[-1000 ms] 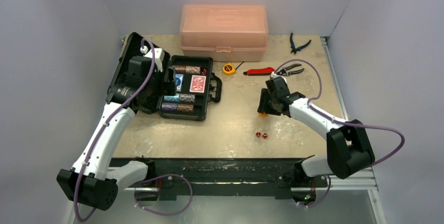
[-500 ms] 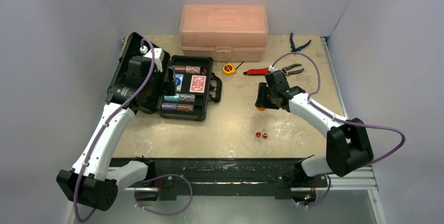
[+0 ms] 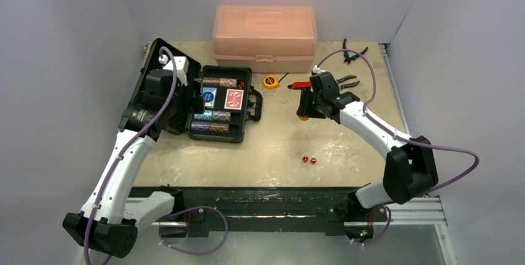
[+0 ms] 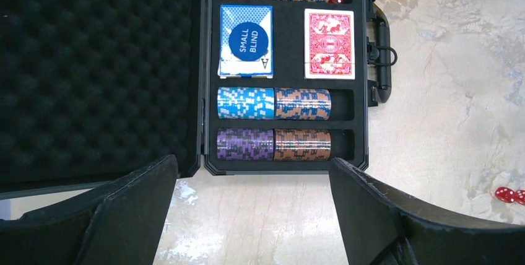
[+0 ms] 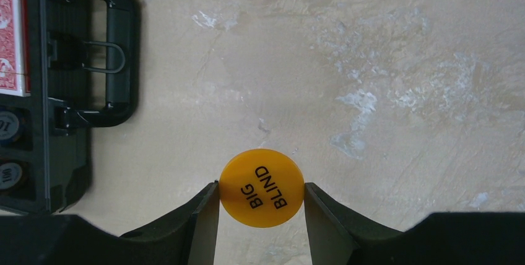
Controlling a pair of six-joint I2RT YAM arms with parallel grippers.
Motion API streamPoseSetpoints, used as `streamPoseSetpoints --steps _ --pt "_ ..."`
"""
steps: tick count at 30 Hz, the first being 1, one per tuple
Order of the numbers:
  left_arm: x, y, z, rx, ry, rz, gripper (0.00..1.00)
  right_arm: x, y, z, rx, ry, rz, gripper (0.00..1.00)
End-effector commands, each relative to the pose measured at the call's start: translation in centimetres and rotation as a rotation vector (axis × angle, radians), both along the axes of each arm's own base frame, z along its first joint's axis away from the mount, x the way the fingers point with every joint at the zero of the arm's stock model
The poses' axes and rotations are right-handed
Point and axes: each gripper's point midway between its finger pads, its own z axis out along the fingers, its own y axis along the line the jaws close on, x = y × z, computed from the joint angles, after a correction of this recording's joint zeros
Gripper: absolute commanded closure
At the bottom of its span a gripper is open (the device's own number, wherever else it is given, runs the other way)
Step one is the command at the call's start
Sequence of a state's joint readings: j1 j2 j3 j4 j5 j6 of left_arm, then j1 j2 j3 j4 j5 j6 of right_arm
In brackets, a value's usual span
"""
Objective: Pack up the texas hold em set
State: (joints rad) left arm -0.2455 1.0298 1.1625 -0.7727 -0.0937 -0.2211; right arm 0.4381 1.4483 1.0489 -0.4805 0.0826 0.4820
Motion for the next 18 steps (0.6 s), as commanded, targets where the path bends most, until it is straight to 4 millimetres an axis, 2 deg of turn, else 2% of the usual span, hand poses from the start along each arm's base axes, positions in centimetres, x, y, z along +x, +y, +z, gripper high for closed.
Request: streamPoseSetpoints --steps 1,7,18 --pt "0.0 0.4 0.7 0.006 -0.042 0.017 0.08 1.1 1.8 2.4 0.02 -0.043 0.049 1.0" --pt "-0.3 0.5 1.1 0.003 -0.059 0.024 0.08 1.8 3.9 3.5 0.021 -0.056 0.087 1.0" --pt "-0.5 1.0 1.6 0.008 -0.082 0.044 0.08 2.9 9.6 5.9 0.014 -0.089 0.191 1.0"
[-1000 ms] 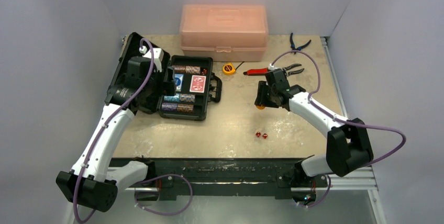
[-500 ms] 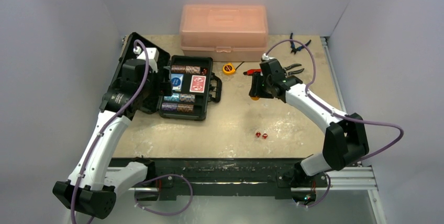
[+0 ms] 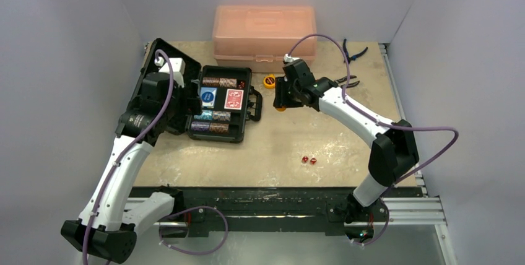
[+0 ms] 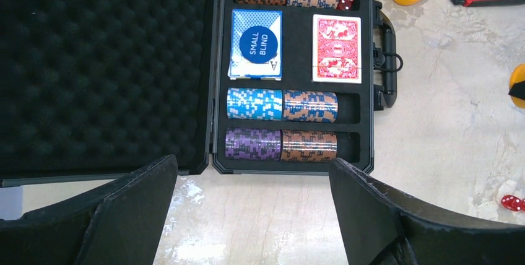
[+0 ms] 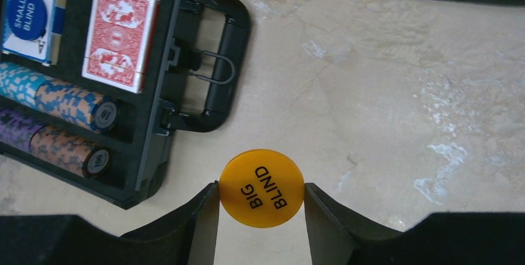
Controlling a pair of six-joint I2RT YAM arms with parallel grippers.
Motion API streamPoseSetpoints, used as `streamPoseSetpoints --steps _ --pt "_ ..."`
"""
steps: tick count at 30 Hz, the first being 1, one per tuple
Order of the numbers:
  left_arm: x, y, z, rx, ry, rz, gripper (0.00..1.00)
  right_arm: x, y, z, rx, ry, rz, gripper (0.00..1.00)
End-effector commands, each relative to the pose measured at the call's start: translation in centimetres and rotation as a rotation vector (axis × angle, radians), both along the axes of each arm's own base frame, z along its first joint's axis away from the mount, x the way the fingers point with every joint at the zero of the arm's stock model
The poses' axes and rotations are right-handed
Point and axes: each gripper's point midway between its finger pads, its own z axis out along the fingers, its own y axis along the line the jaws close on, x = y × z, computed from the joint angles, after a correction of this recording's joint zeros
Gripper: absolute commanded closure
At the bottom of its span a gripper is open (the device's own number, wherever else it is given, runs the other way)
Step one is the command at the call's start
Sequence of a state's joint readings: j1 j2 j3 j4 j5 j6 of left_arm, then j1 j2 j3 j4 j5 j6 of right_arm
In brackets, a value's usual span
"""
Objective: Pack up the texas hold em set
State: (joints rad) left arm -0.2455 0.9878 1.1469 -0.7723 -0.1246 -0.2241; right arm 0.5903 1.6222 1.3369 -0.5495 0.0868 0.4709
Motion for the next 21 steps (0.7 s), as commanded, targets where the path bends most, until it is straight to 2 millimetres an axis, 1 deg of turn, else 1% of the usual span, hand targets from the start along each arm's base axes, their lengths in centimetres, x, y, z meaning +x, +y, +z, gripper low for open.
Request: streamPoseSetpoints --steps 1,12,16,18,21 --pt "0.0 0.3 1.1 0.0 -0.052 0.019 0.08 0.8 2.2 2.5 0.006 -0.049 0.041 1.0" --pt "-0.1 0.6 1.4 0.004 -0.065 0.033 0.08 1.6 6.8 3.3 0.023 -0.057 0.115 1.0" --pt "-0.3 0.8 1.5 0.005 -0.071 0.037 0.08 2.0 8.9 3.2 0.032 -0.051 0.141 1.0" --pt "-0.2 0.8 1.5 0.007 -0.074 0.04 0.08 2.4 10.0 3.1 0.032 -0.051 0.146 1.0" --pt "-0.2 0.8 1.5 0.005 -0.072 0.041 0.08 3.2 11.0 2.7 0.027 -0.044 0.142 1.0"
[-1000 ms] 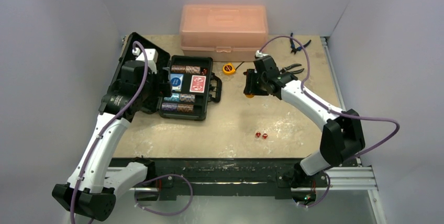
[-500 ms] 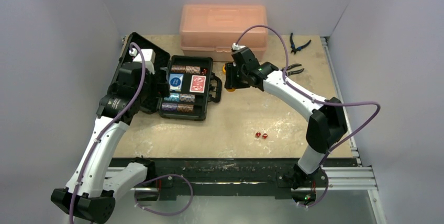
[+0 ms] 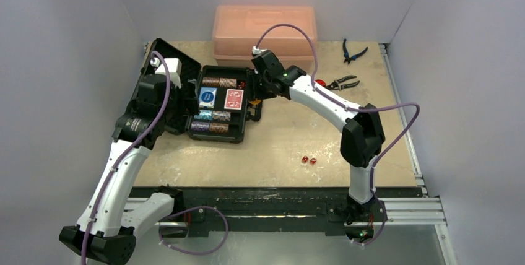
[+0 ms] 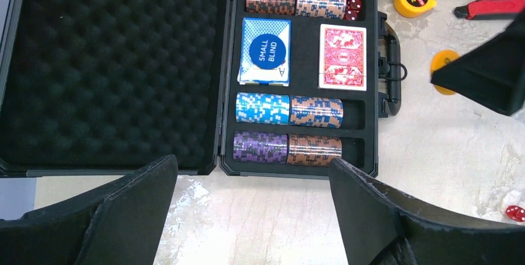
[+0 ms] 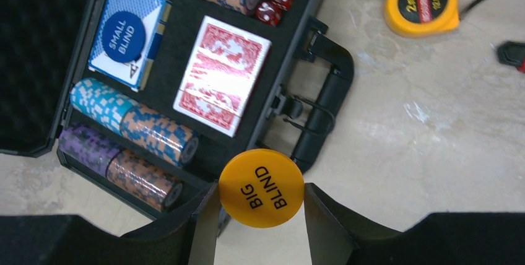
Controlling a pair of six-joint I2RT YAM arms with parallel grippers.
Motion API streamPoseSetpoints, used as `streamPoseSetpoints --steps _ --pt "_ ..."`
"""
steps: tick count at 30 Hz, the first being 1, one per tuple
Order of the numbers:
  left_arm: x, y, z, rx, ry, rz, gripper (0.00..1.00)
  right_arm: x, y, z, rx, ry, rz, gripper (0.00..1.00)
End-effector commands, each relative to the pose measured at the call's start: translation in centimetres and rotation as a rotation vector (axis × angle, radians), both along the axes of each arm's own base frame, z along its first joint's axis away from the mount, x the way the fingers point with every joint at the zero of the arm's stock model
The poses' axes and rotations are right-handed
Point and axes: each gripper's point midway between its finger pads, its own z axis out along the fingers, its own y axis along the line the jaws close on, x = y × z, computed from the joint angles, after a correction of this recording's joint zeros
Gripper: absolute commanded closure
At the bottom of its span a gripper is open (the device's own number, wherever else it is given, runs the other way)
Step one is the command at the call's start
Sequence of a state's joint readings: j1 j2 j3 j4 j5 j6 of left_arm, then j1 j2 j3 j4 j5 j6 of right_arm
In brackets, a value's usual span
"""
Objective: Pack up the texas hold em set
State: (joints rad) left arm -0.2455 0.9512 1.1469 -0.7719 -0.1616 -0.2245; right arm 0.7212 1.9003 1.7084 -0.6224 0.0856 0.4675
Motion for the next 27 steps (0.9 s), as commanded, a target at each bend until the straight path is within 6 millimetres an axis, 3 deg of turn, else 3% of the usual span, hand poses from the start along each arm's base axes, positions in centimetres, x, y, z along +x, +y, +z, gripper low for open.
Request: streamPoseSetpoints --steps 1,11,27 --pt "0.2 0.0 0.4 -0.005 -0.029 0.009 0.08 1.0 2.1 1.3 0.02 -0.022 0.013 1.0" --pt "0.1 0.0 0.6 -0.011 -0.036 0.01 0.08 2.4 5.4 0.6 0.04 -0.017 0.047 1.0" --pt "0.0 -0.1 0.8 -0.015 -0.044 0.007 0.08 4.1 8.2 -1.1 0.047 -0.006 0.044 1.0"
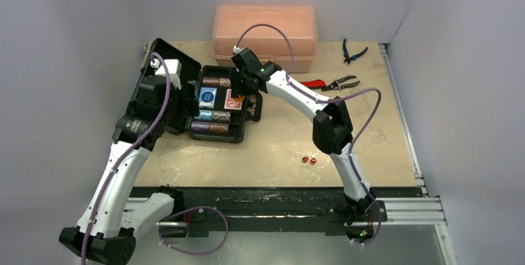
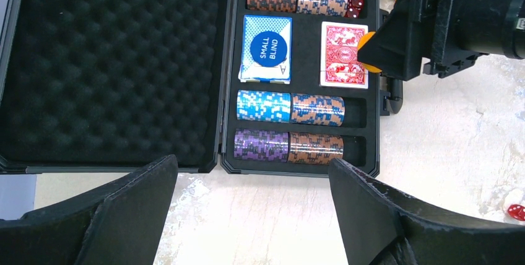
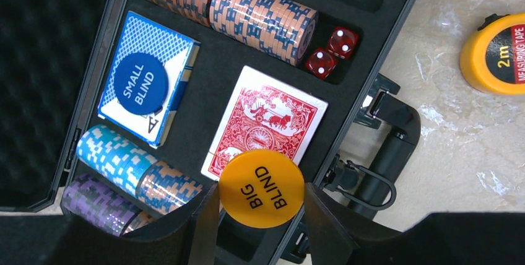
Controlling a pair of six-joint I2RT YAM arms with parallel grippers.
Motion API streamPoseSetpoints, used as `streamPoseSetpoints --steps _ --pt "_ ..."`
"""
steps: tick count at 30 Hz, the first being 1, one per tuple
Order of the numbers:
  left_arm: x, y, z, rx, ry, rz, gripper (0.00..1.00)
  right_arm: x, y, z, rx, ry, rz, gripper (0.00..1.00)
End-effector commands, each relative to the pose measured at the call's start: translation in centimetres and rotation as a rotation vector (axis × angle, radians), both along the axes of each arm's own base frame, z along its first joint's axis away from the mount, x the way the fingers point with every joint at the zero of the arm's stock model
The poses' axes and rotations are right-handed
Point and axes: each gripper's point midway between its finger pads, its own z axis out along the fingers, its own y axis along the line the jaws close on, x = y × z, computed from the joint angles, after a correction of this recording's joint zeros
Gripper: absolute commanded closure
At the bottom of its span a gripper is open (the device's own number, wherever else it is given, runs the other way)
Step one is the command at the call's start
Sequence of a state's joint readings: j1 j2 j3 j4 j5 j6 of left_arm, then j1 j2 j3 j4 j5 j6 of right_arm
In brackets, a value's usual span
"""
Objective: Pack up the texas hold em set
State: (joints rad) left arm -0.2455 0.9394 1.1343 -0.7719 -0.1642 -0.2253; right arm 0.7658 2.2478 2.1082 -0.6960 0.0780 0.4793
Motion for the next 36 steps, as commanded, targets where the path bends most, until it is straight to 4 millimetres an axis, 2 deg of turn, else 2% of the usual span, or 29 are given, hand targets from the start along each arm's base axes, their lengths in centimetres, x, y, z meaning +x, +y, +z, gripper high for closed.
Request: streamPoseSetpoints --steps 1,20,36 --pt "0.2 -0.2 1.0 -0.016 -0.044 0.004 0.08 0.4 1.4 2.2 0.052 -0.029 0.004 1.0" --pt "0.2 -0.2 1.0 -0.018 -0.044 0.003 0.08 1.2 2.7 -0.3 0.041 -0.013 -0.001 1.0" --pt "0.2 -0.2 1.0 -0.018 -0.043 0.002 0.08 1.7 2.9 -1.9 0.021 -0.01 -0.012 1.0"
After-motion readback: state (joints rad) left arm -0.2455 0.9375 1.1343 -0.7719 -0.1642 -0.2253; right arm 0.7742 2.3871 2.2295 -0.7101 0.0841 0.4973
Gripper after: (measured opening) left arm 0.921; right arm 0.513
